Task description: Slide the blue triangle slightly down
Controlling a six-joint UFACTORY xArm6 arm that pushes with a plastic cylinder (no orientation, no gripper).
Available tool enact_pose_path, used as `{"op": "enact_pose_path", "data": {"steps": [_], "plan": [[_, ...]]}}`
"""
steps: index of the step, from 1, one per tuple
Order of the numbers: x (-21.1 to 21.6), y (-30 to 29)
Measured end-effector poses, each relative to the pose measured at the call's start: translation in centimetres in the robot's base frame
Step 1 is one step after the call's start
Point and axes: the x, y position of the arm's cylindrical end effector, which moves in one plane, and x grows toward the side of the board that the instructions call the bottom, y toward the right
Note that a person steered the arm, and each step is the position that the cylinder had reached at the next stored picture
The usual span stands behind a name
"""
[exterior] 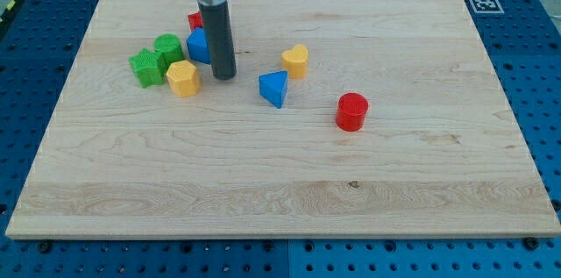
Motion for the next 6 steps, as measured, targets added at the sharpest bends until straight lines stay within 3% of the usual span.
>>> {"op": "enact_pose_path", "data": {"steps": [3, 6], "plan": [[0.3, 6.0], [4.2, 7.9]]}}
